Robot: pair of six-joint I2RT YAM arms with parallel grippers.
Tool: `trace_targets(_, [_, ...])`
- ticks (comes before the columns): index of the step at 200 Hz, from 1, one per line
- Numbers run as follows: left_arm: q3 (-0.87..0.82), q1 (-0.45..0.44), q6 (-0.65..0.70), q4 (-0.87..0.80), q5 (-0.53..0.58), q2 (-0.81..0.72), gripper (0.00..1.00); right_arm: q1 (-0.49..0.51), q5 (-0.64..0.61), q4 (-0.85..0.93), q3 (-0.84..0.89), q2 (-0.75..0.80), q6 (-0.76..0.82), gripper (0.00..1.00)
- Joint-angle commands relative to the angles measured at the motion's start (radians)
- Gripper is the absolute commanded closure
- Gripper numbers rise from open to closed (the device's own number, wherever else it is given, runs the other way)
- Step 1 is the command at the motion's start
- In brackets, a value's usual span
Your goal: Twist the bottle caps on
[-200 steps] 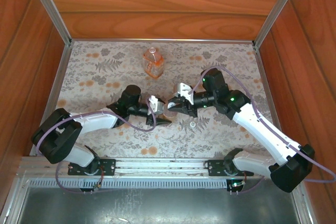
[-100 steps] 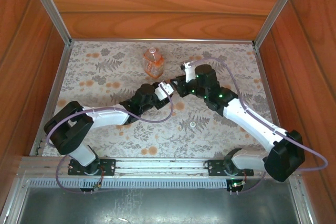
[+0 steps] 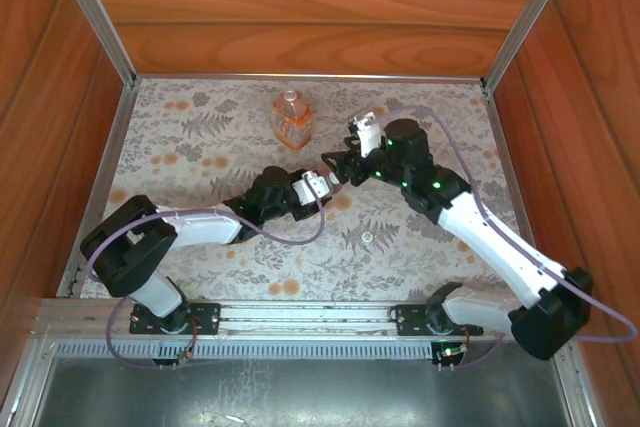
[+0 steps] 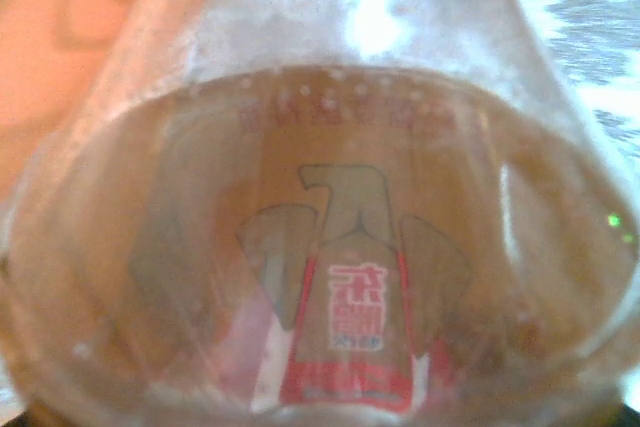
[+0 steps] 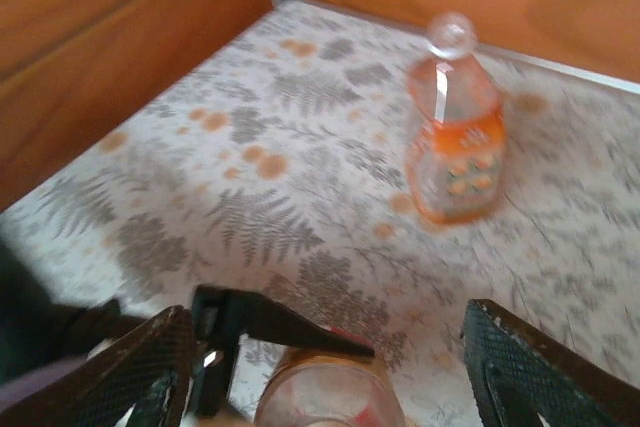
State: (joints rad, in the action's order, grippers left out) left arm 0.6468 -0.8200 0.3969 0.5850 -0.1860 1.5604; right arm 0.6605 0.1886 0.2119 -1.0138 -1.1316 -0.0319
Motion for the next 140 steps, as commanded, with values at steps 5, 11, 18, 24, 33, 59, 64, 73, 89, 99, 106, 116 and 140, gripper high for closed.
trace_targets(5, [-0.028,0.063,-0.035,0.014,-0.409,-0.073,0.54,-0.001,0.285,-0.003,0.035,0.107,0.24,0.25])
trace_targets(11, [-0.034,0.07,-0.032,0.013,-0.477,-0.083,0.54,-0.002,0.328,0.023,0.034,0.124,0.274,0.25])
trace_targets(18, [-0.04,0.076,-0.027,0.011,-0.56,-0.095,0.54,-0.001,0.374,0.053,0.028,0.139,0.303,0.25])
trace_targets(24, [-0.044,0.078,-0.024,0.01,-0.619,-0.104,0.54,-0.001,0.405,0.087,0.023,0.146,0.326,0.26])
trace_targets(33, [-0.047,0.078,-0.021,0.009,-0.693,-0.116,0.54,-0.001,0.453,0.14,0.009,0.151,0.368,0.25])
trace_targets(59, [-0.044,0.08,-0.033,0.004,-0.809,-0.134,0.54,-0.002,0.534,0.27,-0.037,0.13,0.441,0.27])
trace_targets(64, [-0.043,0.08,-0.035,0.003,-0.833,-0.135,0.54,0.0,0.541,0.281,-0.042,0.126,0.444,0.28])
trace_targets(73, [-0.038,0.08,-0.043,0.001,-0.871,-0.133,0.54,0.001,0.542,0.271,-0.042,0.118,0.437,0.3])
trace_targets(89, [-0.028,0.081,-0.059,-0.002,-0.913,-0.128,0.54,0.001,0.572,0.243,-0.037,0.102,0.429,0.32])
trace_targets(99, [-0.024,0.08,-0.063,-0.002,-0.927,-0.124,0.54,0.001,0.589,0.24,-0.047,0.085,0.422,0.33])
trace_targets(106, [-0.022,0.08,-0.064,-0.003,-0.932,-0.123,0.54,0.001,0.599,0.249,-0.056,0.071,0.426,0.34])
trace_targets(116, [-0.022,0.08,-0.064,-0.004,-0.939,-0.124,0.54,0.002,0.606,0.269,-0.07,0.049,0.436,0.35])
trace_targets(140, [-0.024,0.081,-0.064,-0.005,-0.938,-0.128,0.54,0.004,0.621,0.313,-0.099,0.009,0.46,0.37])
